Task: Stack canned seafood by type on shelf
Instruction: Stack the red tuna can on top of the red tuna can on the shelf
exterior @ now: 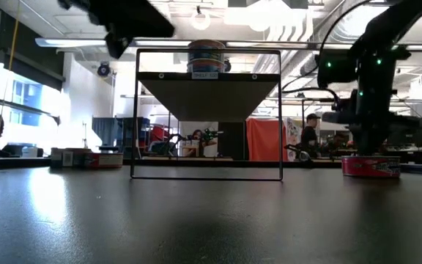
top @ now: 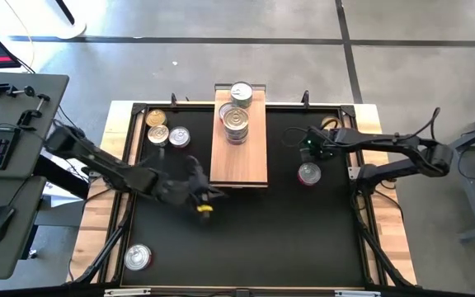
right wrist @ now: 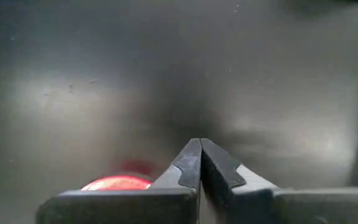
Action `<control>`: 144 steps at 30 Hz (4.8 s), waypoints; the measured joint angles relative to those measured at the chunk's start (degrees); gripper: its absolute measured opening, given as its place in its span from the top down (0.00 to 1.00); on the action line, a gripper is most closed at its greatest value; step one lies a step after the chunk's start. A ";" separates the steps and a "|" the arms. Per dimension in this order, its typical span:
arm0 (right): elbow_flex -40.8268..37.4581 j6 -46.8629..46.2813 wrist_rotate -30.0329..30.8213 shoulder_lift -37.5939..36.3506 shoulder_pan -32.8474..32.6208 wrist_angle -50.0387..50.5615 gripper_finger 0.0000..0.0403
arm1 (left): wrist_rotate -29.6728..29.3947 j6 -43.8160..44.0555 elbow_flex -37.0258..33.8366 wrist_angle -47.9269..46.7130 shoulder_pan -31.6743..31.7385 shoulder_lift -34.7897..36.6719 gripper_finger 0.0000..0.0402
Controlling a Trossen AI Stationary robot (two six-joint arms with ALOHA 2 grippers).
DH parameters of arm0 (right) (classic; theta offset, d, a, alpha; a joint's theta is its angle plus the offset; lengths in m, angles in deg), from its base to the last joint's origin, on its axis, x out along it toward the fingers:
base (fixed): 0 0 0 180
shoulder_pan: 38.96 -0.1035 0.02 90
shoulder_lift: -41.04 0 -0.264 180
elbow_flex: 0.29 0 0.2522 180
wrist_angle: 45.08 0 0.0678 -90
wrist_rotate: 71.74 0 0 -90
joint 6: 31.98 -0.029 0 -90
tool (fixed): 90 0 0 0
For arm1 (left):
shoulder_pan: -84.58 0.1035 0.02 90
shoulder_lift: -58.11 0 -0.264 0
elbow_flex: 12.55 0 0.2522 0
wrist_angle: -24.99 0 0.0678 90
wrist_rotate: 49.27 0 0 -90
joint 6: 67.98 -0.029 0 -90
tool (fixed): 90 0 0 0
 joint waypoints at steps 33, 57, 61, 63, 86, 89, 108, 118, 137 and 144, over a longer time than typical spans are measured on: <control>-2.07 -31.96 -2.59 0.26 -36.48 -7.47 1.00 | -18.90 14.81 17.58 -37.13 -20.82 -11.75 1.00; 27.81 -33.10 14.88 9.25 -48.41 3.43 1.00 | -31.03 31.67 12.67 -27.24 -21.65 -13.94 1.00; 27.81 -33.11 14.03 12.13 -48.64 -0.12 1.00 | -32.60 26.94 12.67 -27.31 -21.13 -11.23 1.00; 27.81 -33.13 13.97 12.91 -48.62 -2.60 1.00 | -32.73 25.12 12.67 -27.77 -20.74 -10.15 1.00; 9.07 -20.01 -0.29 6.86 -36.35 -5.03 1.00 | -27.85 22.40 12.73 0.03 -21.23 -20.90 1.00; 4.92 -18.37 -1.42 5.50 -34.11 -15.10 1.00 | -26.75 18.60 14.07 8.22 -21.73 -25.82 1.00; 3.08 -28.38 2.14 9.25 -51.19 -18.88 1.00 | -20.00 14.24 25.08 7.07 -18.80 -34.66 1.00; 3.22 -38.75 1.11 9.54 -66.65 -24.31 1.00 | -15.10 12.87 25.06 4.19 -19.17 -34.56 1.00; 27.58 -21.95 -2.05 38.02 -64.14 -40.70 1.00 | -7.76 5.93 25.06 -0.92 -17.58 -35.20 1.00; 37.82 -12.27 -2.45 38.21 -62.04 -30.95 1.00 | -6.17 8.77 25.04 -7.29 -19.24 -34.94 1.00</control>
